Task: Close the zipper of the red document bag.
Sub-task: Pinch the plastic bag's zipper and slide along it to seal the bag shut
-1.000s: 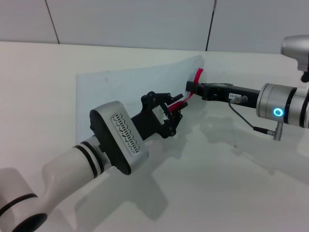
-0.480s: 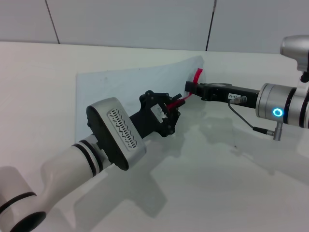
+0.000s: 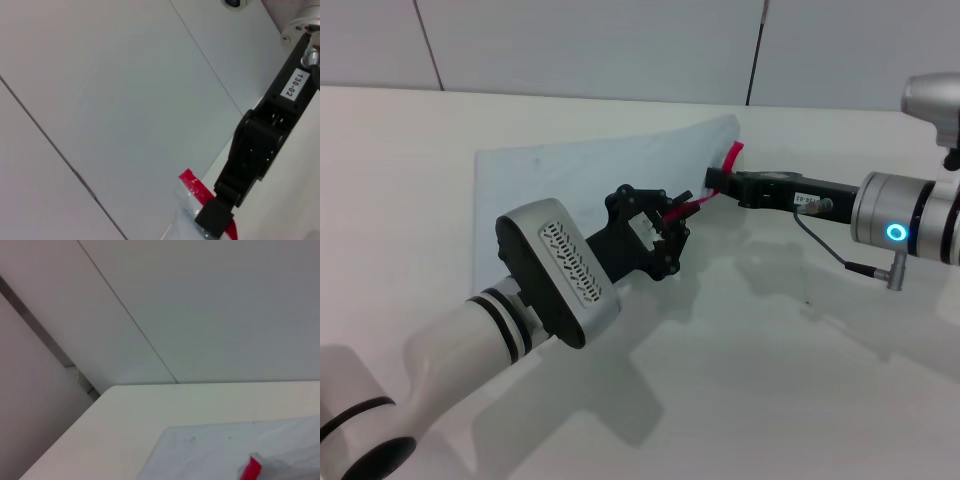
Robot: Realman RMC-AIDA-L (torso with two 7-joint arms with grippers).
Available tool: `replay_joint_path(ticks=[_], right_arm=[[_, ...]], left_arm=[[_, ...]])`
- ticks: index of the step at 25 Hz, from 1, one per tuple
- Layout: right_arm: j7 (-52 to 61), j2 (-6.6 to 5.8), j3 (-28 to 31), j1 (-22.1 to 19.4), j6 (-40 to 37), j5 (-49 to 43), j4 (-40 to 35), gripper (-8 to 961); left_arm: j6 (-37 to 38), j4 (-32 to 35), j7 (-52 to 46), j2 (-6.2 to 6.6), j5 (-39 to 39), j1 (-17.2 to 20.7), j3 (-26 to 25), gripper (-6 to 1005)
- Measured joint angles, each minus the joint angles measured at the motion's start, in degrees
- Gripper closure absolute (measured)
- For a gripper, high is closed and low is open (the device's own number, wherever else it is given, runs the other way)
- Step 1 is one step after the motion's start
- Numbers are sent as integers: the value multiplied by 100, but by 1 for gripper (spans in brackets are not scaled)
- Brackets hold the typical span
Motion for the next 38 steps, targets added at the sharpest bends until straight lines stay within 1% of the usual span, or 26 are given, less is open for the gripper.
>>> replay_joint_path(ticks=[10, 25, 38], right_arm=[[4, -16, 51, -130, 12, 175, -205, 941], [33, -47, 49, -516, -76, 619, -538, 941], [170, -54, 49, -907, -222, 1118, -1080, 940]], left_arm=[[0, 0, 0, 0, 1, 12, 56, 916], [1, -47, 0, 0, 56, 96, 91, 917], [1, -44, 0, 7, 59, 107, 227, 917]])
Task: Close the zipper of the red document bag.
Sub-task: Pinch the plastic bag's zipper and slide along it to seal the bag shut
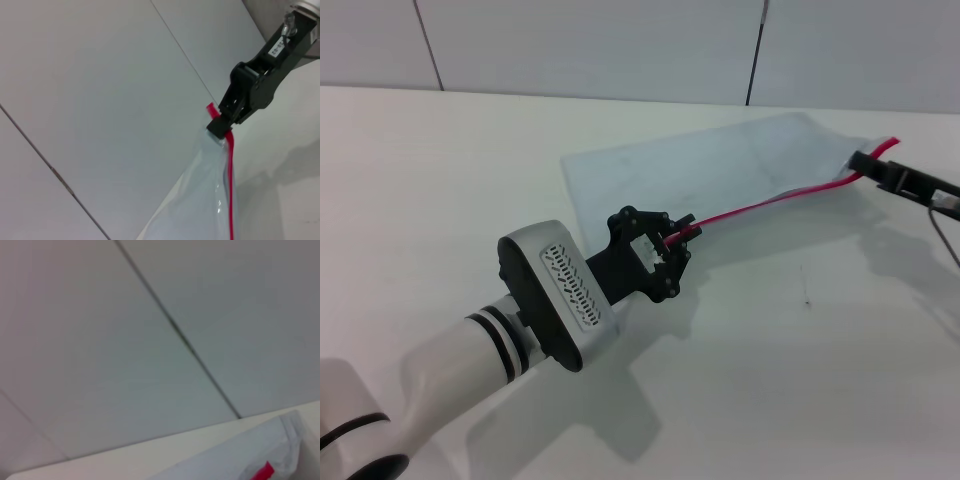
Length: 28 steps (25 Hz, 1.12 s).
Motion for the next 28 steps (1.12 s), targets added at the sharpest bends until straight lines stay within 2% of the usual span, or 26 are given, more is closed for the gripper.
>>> replay_joint_path(ticks=[15, 28], right_arm=[[88, -18, 3, -373, -77, 582, -402, 940], [71, 5, 8, -517, -66, 884, -511, 940]], left_arm=[[0, 11, 1, 2, -1, 42, 9, 916], [0, 38, 1, 2, -25, 61, 9, 910]])
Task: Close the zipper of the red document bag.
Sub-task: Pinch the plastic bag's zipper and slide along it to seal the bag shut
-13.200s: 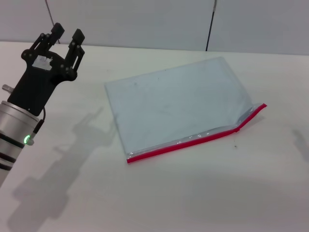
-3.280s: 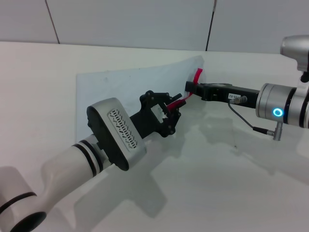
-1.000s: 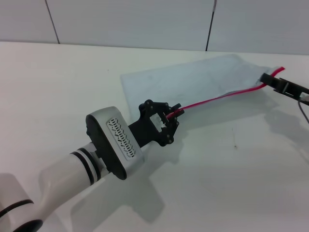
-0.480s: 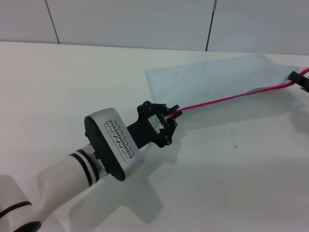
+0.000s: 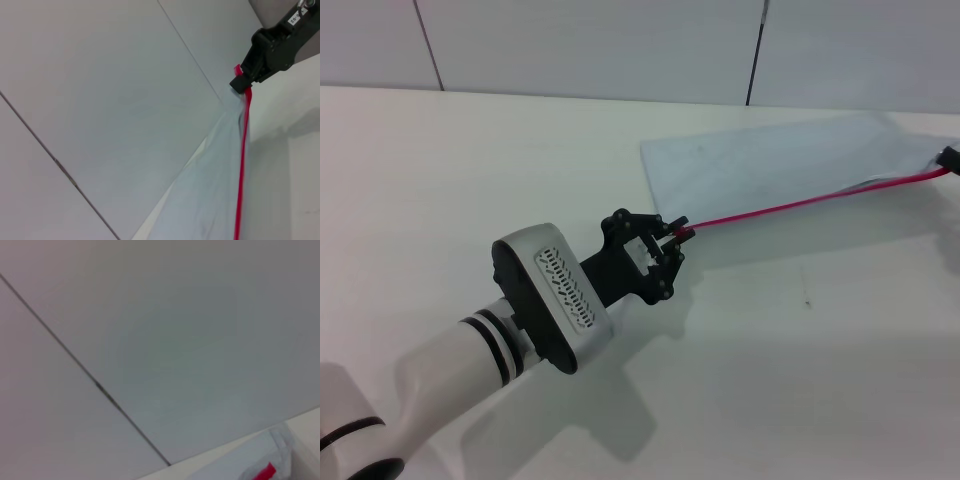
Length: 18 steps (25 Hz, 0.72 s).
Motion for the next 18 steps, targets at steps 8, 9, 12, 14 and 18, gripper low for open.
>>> replay_joint_path(ticks=[8, 9, 12, 14, 18], right_arm=[[14, -5, 24, -60, -19, 118, -26, 940], [17, -6, 52, -66, -13, 127, -53, 936], [-2, 5, 198, -88, -42, 129, -88, 924], [-54, 5, 287, -111, -146, 129, -126, 916], [-428, 13, 585, -161, -691, 129, -195, 744]], left_arm=[[29, 5, 0, 2, -11, 21, -7, 906], [45, 9, -1, 9, -22, 39, -28, 905], [116, 13, -1, 10, -62, 83, -65, 903], [195, 30, -1, 7, -126, 103, -68, 903], [527, 63, -16, 7, -275, 181, -70, 781]])
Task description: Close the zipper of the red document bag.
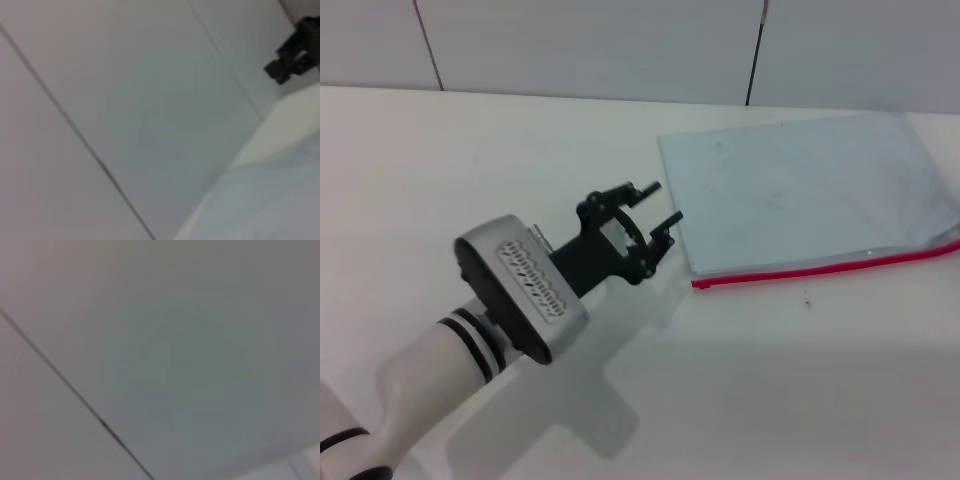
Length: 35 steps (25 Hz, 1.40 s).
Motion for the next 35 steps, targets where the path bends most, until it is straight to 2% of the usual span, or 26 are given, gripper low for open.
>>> replay_joint_path(ticks=[7, 8, 20, 28, 35], right_arm=[[-1264, 37, 489, -95, -1199, -1, 149, 529], [-1499, 40, 552, -118, -1318, -1, 225, 528], [-4805, 98, 1588, -613, -1447, -3, 1514, 519], [-7322, 149, 2049, -1091, -1417, -3, 2590, 512], [-7351, 110, 1986, -1059, -1419, -62, 2736, 507]], left_arm=[[742, 257, -495, 23, -462, 121, -1, 553], [860, 297, -593, 24, -531, 149, -2, 523], [2194, 888, -2230, 62, -1426, 472, -9, 523], [2427, 1051, -3080, 111, -1452, 491, -8, 523], [2500, 1229, -3181, 66, -1554, 496, -8, 523]])
